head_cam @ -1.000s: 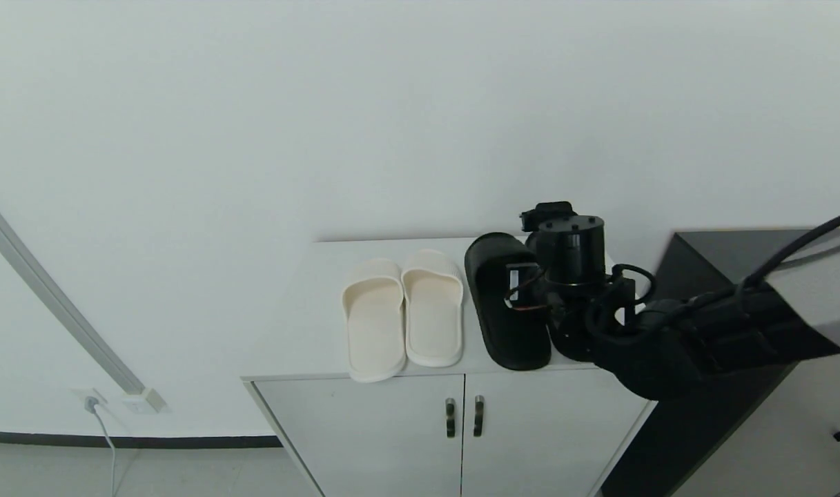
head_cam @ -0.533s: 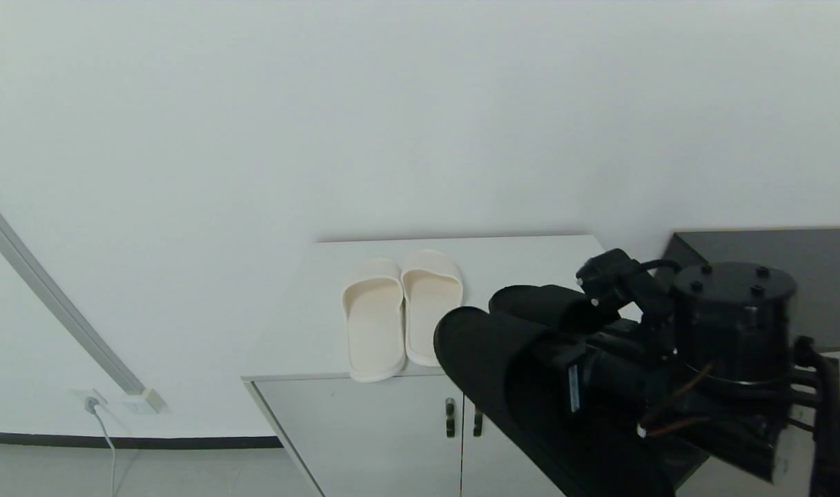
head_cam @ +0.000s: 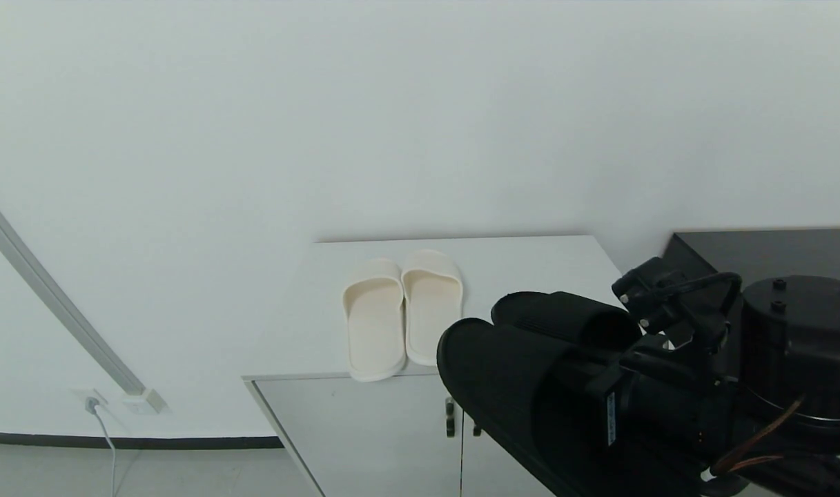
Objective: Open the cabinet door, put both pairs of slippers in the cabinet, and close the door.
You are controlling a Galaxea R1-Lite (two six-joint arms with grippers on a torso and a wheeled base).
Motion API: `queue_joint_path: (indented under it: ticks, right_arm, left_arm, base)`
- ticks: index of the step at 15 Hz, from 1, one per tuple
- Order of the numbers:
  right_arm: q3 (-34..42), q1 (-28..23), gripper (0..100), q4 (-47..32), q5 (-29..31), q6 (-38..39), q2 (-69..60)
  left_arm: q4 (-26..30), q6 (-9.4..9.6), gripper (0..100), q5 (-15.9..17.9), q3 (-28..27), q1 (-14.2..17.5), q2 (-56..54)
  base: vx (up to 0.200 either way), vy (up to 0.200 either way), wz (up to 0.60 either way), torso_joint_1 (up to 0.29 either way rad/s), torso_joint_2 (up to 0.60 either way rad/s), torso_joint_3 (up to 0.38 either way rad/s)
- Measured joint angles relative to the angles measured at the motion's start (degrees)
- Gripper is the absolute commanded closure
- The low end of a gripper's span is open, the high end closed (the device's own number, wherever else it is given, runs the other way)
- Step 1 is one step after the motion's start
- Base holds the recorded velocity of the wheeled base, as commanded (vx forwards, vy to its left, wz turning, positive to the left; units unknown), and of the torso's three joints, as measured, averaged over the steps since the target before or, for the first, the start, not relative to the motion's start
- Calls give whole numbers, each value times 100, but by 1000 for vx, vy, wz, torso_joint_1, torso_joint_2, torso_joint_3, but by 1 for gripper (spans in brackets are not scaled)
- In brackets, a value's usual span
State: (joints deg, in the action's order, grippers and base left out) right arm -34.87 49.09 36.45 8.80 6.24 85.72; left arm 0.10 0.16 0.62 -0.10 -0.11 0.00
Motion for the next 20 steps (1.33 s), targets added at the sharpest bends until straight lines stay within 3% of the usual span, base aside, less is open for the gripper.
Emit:
queue_joint_path:
  ticks: [8,20]
  right_arm:
    - [63,-11,100,11,-2,22,-28]
    - [334,-33,100,17,-95,13,-141]
  left_arm:
    - [0,2,100,0,0,1,0]
    - [0,11,100,-9,10,0,-2]
  base:
    - [-200,0,0,0,-1,3]
    - [0,0,0,0,0,0]
